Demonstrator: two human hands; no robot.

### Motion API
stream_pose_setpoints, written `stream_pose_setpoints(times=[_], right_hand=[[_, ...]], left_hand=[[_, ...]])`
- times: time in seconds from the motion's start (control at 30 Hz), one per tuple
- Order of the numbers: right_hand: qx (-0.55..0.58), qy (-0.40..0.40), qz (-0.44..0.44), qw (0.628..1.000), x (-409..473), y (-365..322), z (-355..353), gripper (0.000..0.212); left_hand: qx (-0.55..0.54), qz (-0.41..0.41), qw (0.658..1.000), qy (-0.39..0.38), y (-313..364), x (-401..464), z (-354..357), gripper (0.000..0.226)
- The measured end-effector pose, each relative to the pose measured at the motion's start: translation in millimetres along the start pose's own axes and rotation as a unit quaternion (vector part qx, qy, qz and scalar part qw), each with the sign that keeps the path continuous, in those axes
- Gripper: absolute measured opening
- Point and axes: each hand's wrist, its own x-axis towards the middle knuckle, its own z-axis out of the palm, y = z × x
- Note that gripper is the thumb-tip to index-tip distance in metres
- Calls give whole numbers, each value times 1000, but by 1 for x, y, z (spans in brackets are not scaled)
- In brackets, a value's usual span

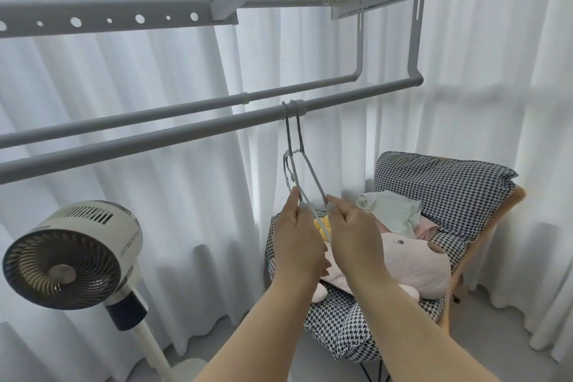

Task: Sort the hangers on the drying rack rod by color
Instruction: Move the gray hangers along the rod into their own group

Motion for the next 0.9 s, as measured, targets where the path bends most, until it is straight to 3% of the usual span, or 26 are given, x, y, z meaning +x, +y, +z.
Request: stream_pose_setpoints(times=[0.5, 0.67, 0.9], right_hand=[[-36, -3, -3, 999, -6, 6, -9, 36], [-50, -21, -6, 999, -11, 6, -10, 28], [-122, -23, -6, 992, -21, 8, -16, 38]], left_hand=[[22, 9, 999, 23, -7, -11, -3, 43], [21, 24, 999, 41, -9, -16, -3, 25], [58, 39, 994, 83, -19, -23, -6, 39]])
